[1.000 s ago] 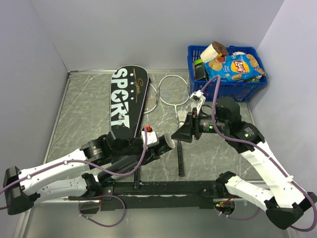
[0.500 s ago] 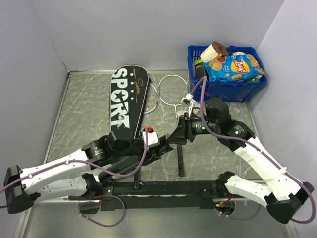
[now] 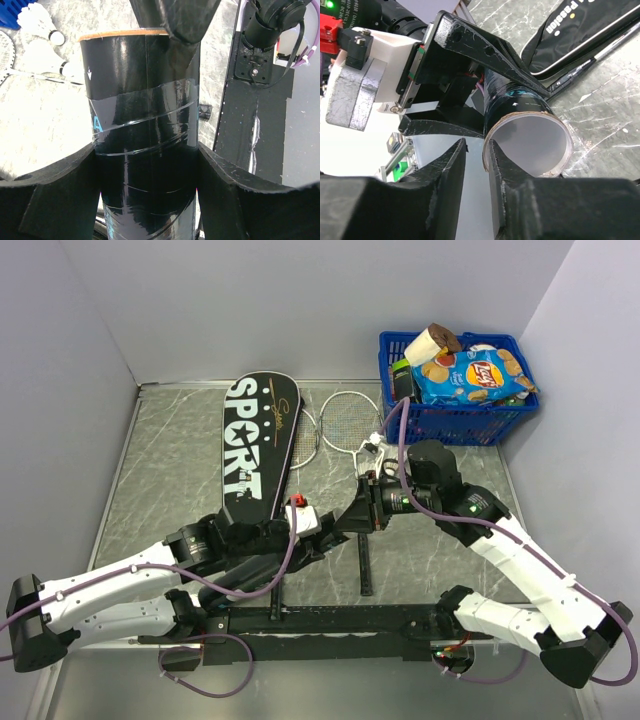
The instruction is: Pack up the badminton gear
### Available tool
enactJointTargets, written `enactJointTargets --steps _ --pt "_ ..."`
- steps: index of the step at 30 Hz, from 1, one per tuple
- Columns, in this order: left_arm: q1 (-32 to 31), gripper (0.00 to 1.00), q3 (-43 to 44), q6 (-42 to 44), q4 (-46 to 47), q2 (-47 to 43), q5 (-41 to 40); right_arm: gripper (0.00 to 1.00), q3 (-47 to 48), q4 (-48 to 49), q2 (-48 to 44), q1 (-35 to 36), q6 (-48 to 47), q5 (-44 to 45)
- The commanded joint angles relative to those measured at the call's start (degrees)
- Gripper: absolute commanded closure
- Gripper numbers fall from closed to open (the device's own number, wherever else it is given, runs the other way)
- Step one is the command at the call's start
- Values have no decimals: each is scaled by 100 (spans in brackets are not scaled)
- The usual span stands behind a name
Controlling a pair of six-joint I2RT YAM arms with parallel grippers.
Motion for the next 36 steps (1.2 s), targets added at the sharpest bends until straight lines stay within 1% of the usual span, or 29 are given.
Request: enactJointTargets --steps 1,2,5,7,9,10,18,23,28,36 --pt "-31 54 -18 -247 203 -105 -122 71 -59 312 26 107 64 -68" --pt "-31 55 -18 -247 211 -105 -122 76 -50 320 26 116 81 -76" --pt "-31 54 -27 -273 220 -140 -122 84 -41 312 9 125 81 -50" --pt "-31 54 -44 -282 246 -157 -122 85 -41 286 -9 125 81 -15" --pt "-31 54 -53 -291 255 -184 -122 91 -50 285 -9 125 81 -6" --pt "-40 54 -53 -291 273 -201 -122 99 -59 285 -9 125 81 -15" --pt "-31 54 -132 -343 361 -360 -69 100 -112 452 -290 107 126 -111" --pt "-31 54 -115 -326 343 -316 -43 100 29 242 -465 37 -24 11" --pt "-40 55 -132 -352 343 -298 1 100 38 74 -615 -323 -182 -102" --pt "-75 55 -167 -344 335 -298 -43 100 -111 92 -826 -1123 -200 -691"
